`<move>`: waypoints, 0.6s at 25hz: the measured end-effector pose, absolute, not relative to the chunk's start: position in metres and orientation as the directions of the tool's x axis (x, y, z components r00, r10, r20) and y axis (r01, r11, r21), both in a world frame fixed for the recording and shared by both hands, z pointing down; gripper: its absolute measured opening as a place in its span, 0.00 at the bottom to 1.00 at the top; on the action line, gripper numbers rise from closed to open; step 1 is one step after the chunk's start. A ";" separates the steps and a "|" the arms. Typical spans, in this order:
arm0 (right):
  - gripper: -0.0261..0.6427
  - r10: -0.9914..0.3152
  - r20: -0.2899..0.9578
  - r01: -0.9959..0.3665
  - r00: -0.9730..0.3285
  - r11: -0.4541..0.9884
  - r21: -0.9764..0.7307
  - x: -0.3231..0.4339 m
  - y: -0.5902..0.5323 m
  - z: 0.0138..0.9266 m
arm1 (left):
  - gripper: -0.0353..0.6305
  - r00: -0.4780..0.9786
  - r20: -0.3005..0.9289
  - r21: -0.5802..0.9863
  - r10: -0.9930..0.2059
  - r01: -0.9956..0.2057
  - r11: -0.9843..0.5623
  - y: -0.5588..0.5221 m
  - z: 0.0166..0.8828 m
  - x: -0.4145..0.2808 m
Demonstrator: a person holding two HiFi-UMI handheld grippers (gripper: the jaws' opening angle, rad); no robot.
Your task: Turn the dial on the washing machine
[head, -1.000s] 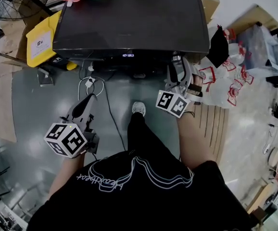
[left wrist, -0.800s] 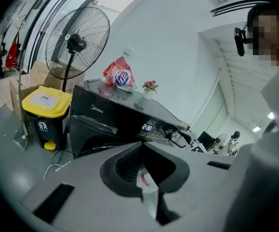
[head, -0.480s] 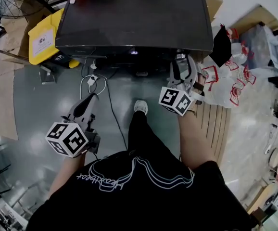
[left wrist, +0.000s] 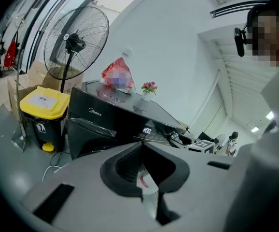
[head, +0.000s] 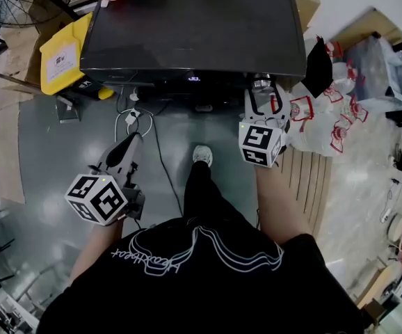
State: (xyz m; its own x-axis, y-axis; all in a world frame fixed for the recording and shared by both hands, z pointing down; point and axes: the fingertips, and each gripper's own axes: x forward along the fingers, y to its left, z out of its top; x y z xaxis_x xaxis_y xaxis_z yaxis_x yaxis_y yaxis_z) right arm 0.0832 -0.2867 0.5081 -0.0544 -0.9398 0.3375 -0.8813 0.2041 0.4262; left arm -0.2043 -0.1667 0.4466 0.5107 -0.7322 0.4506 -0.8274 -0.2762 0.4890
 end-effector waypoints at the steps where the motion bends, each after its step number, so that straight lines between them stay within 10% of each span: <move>1: 0.46 -0.939 0.340 -0.893 -0.058 0.201 0.403 0.084 -0.287 0.508 | 0.07 0.511 0.448 0.489 -0.734 -0.827 -0.277 -0.168 0.446 -0.204; 15: 0.46 -0.927 0.359 -0.968 -0.106 0.179 0.177 0.089 -0.287 0.510 | 0.07 0.517 0.439 0.490 -0.735 -0.823 -0.287 -0.171 0.440 -0.198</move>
State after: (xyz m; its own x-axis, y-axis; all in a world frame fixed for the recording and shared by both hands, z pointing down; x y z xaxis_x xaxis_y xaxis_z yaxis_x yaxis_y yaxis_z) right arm 0.0890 -0.2868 0.5097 -0.1056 -0.9273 0.3592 -0.9677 0.1789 0.1775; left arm -0.1982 -0.1715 0.4397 0.5175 -0.7347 0.4387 -0.8230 -0.2868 0.4904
